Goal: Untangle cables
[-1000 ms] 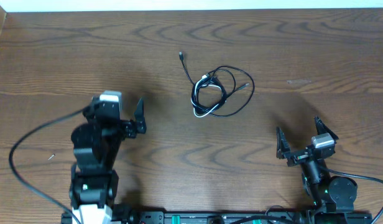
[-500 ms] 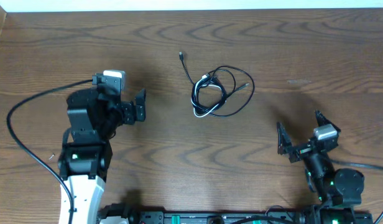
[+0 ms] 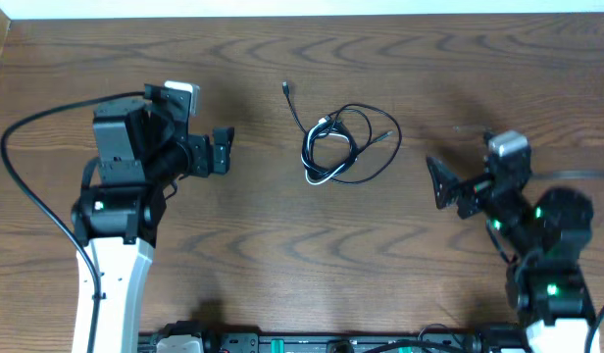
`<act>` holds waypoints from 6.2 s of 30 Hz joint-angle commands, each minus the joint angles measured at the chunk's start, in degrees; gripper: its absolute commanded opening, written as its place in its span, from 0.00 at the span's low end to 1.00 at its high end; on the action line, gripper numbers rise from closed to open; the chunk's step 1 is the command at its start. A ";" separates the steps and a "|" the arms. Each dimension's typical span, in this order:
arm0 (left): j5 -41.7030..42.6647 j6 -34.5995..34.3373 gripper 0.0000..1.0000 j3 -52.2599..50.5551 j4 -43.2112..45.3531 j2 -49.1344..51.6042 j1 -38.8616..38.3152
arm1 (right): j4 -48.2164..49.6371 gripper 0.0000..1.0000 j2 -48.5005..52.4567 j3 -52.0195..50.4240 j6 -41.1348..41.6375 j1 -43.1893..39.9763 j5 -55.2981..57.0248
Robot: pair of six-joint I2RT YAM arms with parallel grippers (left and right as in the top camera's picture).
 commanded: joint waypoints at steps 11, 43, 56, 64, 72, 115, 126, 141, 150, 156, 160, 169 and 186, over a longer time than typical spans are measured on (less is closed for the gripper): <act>1.14 0.94 0.99 16.55 -12.17 11.08 -2.27 | -21.24 0.99 24.24 28.33 -3.10 -5.07 -20.26; 5.60 -13.60 0.91 25.07 -17.05 29.09 -11.34 | -25.81 0.91 46.53 38.88 2.29 -4.83 -23.21; -12.90 -19.80 0.78 21.66 -10.38 33.14 -18.36 | -26.12 0.82 46.60 38.86 2.36 -1.92 -18.18; -12.79 -20.48 0.76 21.66 -8.96 42.12 -21.55 | -26.45 0.80 46.60 38.86 2.38 1.92 -12.52; -12.68 -20.63 0.70 21.66 -7.78 48.00 -24.04 | -26.53 0.80 46.60 38.86 2.38 3.72 -9.03; -12.66 -20.63 0.31 20.94 -0.76 59.49 -24.15 | -27.39 0.77 46.64 38.86 2.38 5.99 -6.91; -12.63 -20.59 0.07 21.09 -2.97 55.74 -24.13 | -26.88 0.74 46.64 38.86 3.76 5.99 -6.86; -5.97 -20.94 0.07 21.09 -2.95 32.74 -24.15 | -18.01 0.62 46.71 38.86 21.22 8.22 -4.09; -3.58 -21.51 0.07 21.09 -3.17 31.63 -24.15 | -13.22 0.61 46.75 38.86 27.71 12.04 -1.95; -3.67 -21.49 0.07 21.09 -3.17 31.71 -24.15 | -13.88 0.64 47.63 38.86 31.69 14.29 1.88; -4.79 -21.49 0.08 21.09 -3.17 31.71 -24.15 | -15.89 0.64 48.89 38.86 28.65 15.21 1.11; -17.75 -22.40 0.08 21.07 -2.84 32.41 -24.15 | -21.40 0.61 49.75 38.86 27.65 15.61 -1.64; -23.19 -30.88 0.07 21.07 0.39 34.95 -24.15 | -17.29 0.59 58.82 38.86 34.38 25.42 -5.33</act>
